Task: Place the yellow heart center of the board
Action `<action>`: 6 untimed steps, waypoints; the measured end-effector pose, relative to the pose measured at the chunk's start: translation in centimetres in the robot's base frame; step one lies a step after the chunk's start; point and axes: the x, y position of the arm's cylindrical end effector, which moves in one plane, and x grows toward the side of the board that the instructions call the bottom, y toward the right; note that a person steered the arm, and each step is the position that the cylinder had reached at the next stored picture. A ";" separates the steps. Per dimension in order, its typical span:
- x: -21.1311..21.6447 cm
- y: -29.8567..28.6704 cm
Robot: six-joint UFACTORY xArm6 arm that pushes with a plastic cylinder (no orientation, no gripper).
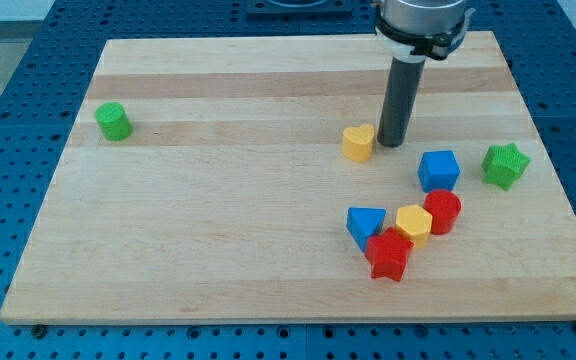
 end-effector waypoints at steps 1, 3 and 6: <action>-0.1 -0.5; -0.2 -5.8; 1.4 -6.6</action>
